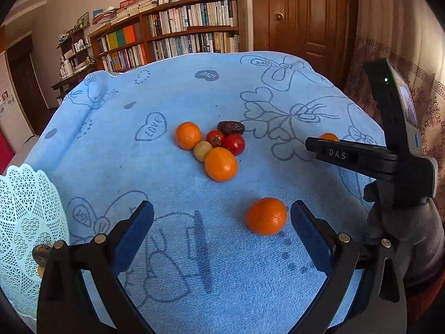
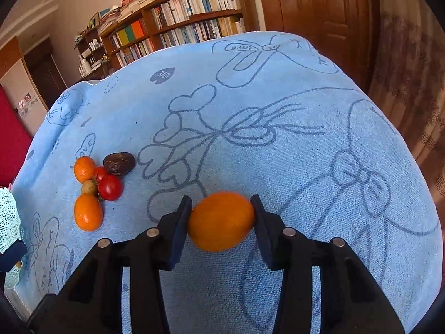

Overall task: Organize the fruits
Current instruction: 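Move the right gripper back to the oval orange and grasp it, then grasp the round orange with the left gripper while the right gripper holds its orange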

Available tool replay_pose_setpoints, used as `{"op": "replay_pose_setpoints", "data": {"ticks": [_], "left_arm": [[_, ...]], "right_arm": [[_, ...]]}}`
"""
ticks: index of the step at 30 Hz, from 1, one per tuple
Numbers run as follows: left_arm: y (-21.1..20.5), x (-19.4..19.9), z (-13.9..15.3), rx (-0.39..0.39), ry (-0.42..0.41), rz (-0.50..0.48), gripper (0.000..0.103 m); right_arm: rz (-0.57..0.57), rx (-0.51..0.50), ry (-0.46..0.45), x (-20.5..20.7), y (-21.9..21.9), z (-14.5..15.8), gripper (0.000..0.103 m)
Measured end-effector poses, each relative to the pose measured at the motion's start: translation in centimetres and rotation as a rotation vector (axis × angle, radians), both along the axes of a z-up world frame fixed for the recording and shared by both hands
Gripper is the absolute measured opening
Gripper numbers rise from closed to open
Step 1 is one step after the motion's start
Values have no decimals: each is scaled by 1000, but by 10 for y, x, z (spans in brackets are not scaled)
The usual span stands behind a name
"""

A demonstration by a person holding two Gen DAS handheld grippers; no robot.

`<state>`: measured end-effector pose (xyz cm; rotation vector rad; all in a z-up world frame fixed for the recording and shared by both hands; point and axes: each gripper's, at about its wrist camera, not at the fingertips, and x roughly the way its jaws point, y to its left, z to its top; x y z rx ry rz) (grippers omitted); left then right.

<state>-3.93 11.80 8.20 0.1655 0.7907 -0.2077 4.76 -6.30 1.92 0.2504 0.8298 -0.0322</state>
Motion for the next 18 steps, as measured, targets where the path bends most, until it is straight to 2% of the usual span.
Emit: {"op": "replay_pose_setpoints", "data": {"ticks": [7,12,18], "left_arm": [[-30,13,-18,27,32,-19,100],[-40,21,-28,36,45,-23,100],[-38,32,-41,26,101,-15,100]], "right_arm": [[-52,-58,-41,-5,-6,8,44],[-83,-45,-43,-5,-14,7,44],[-89,-41,-40,-4,-16,4,44]]}}
